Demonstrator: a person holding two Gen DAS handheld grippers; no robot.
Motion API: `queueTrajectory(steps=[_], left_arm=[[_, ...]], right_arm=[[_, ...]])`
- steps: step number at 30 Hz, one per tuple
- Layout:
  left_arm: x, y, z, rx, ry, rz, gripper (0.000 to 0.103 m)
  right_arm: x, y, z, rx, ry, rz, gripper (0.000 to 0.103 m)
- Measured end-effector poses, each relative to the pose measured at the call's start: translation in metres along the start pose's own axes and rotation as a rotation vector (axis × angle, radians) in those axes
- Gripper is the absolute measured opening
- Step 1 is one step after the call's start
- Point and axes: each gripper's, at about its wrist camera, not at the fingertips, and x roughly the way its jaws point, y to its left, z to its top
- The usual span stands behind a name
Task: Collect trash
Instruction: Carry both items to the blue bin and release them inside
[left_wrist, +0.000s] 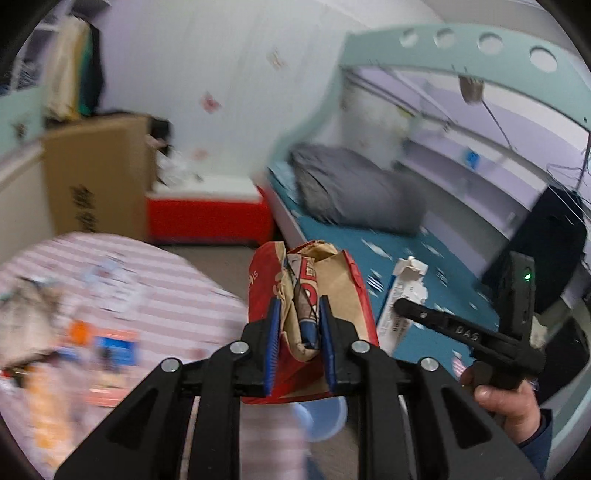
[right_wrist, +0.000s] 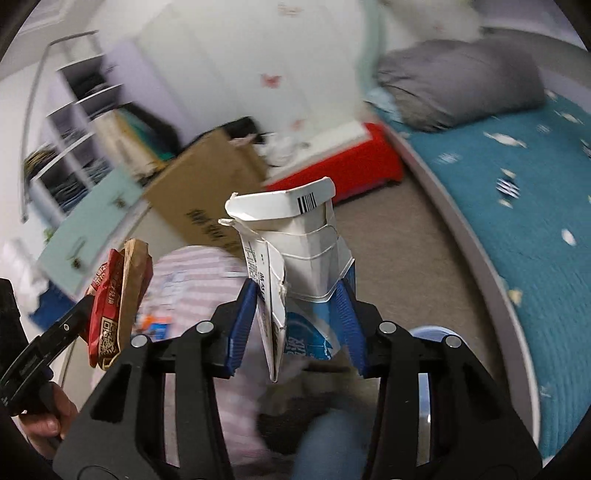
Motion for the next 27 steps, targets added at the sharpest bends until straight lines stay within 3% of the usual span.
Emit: queueTrajectory(steps=[4,9,15,20,22,23,24,27], left_arm=[[0.076,-0.033,-0.016,0.010,0.117,-0.037,0.019],[0.176,-0.060,-0.054,0.005,0.313,-0.038,0.019],[0.261,-0.060,-0.098,0.009,0.507,0.029,0.020],[0.311,-0.056,-0.119,0.018,0.605,0.077,0.020],[0.331,-0.059,-0.129,0.023,0.651,0.090,0.022],[0.329,-0.053,-0.133,0.020,0.668,0.089,0.022],[0.333,-0.053,-0.136,0.020,0.688,0.091,0.027],[0.344,-0.054,-0.147,0.030,0.747,0.070,0.075]], right_arm=[[0.013,-0.065,-0.014,0.102,0.047,-0.078,0.044],[0.065,-0.141,-0.049,0.238,0.180,-0.140,0.044],[0.125,-0.191,-0.091,0.361,0.305,-0.163,0.044],[0.161,-0.219,-0.113,0.444,0.372,-0.149,0.043],[0.175,-0.233,-0.120,0.480,0.396,-0.150,0.051],[0.179,-0.237,-0.122,0.497,0.409,-0.145,0.062],[0.185,-0.243,-0.127,0.521,0.424,-0.139,0.068],[0.180,-0.257,-0.134,0.550,0.426,-0.176,0.076]])
